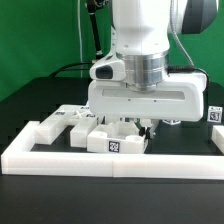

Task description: Assemble chair

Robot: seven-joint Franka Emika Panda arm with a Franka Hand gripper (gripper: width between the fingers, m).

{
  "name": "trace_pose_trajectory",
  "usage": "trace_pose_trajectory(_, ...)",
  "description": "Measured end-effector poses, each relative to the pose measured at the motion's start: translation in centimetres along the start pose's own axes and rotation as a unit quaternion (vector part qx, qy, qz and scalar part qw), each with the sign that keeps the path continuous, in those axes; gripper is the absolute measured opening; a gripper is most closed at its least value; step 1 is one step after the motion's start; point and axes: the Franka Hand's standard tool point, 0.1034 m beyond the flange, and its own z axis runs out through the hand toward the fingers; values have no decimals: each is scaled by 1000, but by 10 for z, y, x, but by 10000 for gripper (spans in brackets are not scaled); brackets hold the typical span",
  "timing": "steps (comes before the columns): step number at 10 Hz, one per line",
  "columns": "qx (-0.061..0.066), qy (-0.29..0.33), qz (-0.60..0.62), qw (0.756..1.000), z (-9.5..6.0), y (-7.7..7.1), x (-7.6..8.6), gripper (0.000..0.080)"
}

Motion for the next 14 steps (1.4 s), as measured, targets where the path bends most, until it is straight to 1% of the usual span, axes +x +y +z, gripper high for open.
trace_pose_trajectory(4,0,0,-1,1000,0,0,0,32)
trace_pose_trajectory(5,0,-1,-6,1000,0,-1,-1,32)
trace_pose_trajectory(6,0,-2,-22,1000,-1,-8,-2,32)
trace_pose_trajectory(8,4,-3,-59,998,1,-33,-5,32)
trace_pose_trajectory(9,5,-2,-67,998,3,-41,-4,32)
trace_pose_trajectory(10,6,1,-76,997,3,-53,-2,32)
trace_pose_trajectory(11,9,5,-85,996,3,-66,2,32)
trace_pose_trajectory(13,10,3,-93,996,0,-87,11,32)
trace_pose_trajectory(14,11,6,-95,995,-2,-94,14,32)
